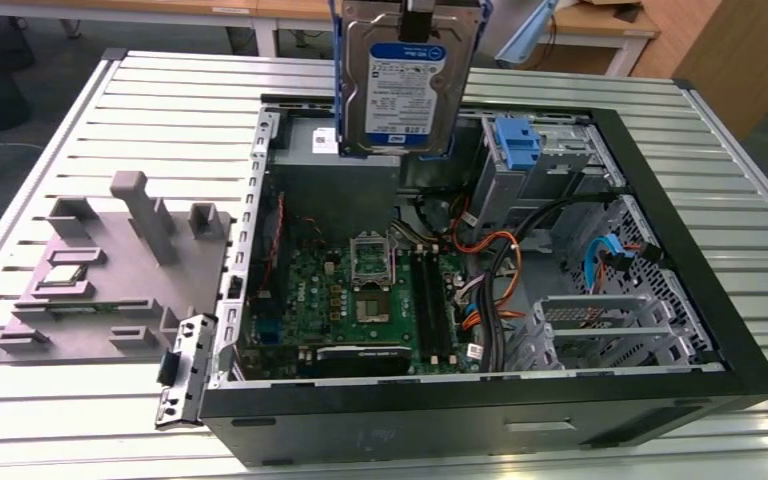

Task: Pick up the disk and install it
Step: 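Pick up the disk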

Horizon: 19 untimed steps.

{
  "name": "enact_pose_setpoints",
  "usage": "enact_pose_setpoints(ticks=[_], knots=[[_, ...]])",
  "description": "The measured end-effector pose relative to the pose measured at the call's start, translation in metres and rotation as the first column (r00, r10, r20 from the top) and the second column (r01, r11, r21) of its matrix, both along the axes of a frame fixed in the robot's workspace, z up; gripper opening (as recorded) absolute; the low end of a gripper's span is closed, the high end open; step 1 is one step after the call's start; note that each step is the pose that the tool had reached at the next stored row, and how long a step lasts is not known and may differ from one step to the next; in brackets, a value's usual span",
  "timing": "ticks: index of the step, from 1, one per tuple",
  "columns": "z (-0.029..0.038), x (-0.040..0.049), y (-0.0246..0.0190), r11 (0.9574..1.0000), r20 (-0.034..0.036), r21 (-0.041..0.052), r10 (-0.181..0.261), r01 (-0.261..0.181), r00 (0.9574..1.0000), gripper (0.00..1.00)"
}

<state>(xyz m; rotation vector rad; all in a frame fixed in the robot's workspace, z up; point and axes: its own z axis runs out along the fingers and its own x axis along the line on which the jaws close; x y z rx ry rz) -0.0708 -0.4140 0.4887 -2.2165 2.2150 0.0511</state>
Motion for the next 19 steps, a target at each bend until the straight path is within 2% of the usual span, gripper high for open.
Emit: enact_pose_setpoints(ticks=[2, 8, 19], knots=[[-0.0002, 0.0002, -0.0029, 1.0000, 0.0000, 0.0000, 0.000, 0.000, 1.0000, 0.35], [-0.0007, 0.0004, -0.0154, 1.0000, 0.0000, 0.0000, 0.000, 0.000, 1.0000, 0.35], [-0.0015, 0.0006, -0.0446, 1.0000, 0.0000, 0.0001, 0.000, 0.000, 1.0000, 0.35]])
